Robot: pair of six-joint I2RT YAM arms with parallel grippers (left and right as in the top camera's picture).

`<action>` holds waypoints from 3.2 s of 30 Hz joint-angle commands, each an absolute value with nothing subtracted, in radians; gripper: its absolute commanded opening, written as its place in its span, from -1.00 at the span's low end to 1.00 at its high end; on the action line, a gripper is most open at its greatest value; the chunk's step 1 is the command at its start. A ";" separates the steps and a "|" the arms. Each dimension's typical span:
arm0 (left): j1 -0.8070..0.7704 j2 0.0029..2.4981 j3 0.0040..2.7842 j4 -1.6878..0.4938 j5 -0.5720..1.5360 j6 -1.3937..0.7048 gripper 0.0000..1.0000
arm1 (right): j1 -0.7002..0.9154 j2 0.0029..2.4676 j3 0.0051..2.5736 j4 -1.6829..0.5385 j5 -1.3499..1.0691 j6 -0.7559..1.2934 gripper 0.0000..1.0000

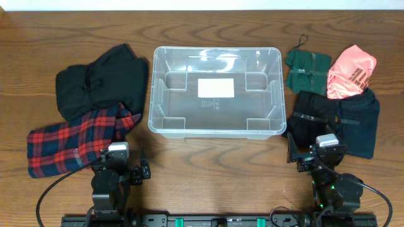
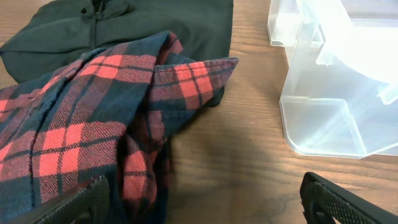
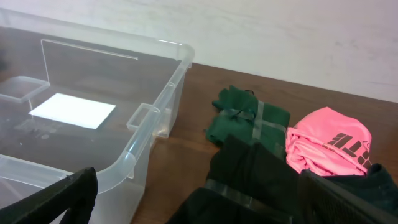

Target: Pack container

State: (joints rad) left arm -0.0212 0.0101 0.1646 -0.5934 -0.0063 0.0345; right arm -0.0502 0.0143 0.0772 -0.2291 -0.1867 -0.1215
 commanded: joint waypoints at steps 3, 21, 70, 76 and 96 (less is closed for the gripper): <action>-0.016 0.003 0.152 -0.589 -0.007 0.048 0.96 | -0.042 0.006 0.073 -0.231 -0.196 -0.128 0.99; -0.016 0.003 0.152 -0.589 -0.007 0.048 0.96 | -0.042 0.423 0.509 -0.518 -0.276 0.242 0.98; -0.016 0.003 0.152 -0.589 -0.007 0.048 0.96 | -0.476 1.868 1.109 -0.809 -0.567 0.064 -0.78; -0.016 0.003 0.152 -0.589 -0.007 0.048 0.96 | -0.502 1.643 1.155 -0.905 -0.775 0.074 -0.97; -0.016 0.003 0.152 -0.589 -0.007 0.048 0.96 | 0.355 1.177 1.254 -0.533 -0.274 0.691 -0.97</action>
State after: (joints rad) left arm -0.0212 0.0101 0.1646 -0.5938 -0.0063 0.0345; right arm 0.2253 1.0828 1.2556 -0.5571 -0.5129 0.4896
